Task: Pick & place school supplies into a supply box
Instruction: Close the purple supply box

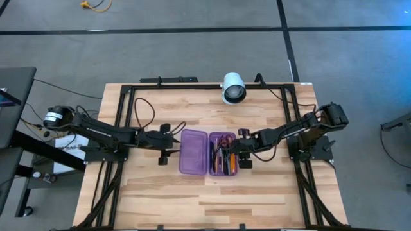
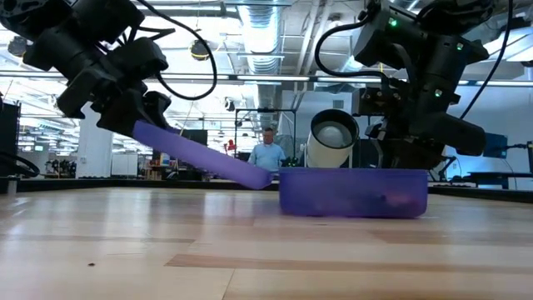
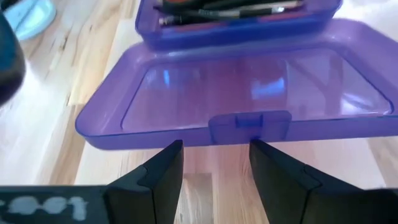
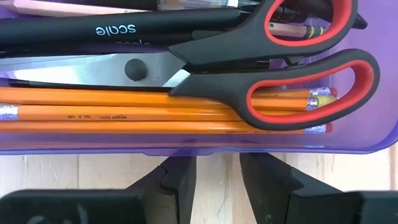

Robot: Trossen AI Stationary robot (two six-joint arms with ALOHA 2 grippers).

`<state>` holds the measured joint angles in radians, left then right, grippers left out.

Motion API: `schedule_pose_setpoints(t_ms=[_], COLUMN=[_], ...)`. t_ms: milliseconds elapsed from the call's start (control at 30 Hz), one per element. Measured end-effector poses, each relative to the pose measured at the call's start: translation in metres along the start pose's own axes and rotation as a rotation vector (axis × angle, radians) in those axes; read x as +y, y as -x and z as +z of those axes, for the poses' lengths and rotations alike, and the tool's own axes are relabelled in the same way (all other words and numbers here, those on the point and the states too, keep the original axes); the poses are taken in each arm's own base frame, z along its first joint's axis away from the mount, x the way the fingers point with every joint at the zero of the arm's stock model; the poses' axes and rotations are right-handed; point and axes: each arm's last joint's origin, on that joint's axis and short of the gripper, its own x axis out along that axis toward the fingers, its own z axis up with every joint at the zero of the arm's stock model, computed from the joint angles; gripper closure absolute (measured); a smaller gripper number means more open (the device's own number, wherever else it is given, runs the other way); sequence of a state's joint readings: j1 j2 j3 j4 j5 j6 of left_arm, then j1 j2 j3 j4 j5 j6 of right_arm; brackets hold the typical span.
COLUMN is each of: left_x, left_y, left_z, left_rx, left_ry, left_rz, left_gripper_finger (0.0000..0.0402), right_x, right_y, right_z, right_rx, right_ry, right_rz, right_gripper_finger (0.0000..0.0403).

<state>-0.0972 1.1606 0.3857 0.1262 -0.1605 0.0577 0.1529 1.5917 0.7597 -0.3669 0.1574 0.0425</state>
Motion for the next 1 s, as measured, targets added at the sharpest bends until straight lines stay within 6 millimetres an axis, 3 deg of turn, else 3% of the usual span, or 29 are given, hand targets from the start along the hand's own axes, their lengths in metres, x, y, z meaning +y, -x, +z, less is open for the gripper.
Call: schedule_pose_setpoints(t_ms=[667,1000], left_x=[0.001,0.001], left_y=[0.005,0.003], left_z=[0.029,0.031], left_rx=[-0.293,-0.263], left_ry=[-0.065,-0.080], left_rz=[0.014,0.013], left_gripper_finger=[0.0226,0.0226], right_x=[-0.003,-0.003], right_y=[-0.001,0.001], right_z=[0.002,0.013], right_rx=[-0.019,-0.127], right_ry=[-0.014,-0.007], right_rz=[-0.002,-0.001], right_gripper_finger=[0.0285,0.0285])
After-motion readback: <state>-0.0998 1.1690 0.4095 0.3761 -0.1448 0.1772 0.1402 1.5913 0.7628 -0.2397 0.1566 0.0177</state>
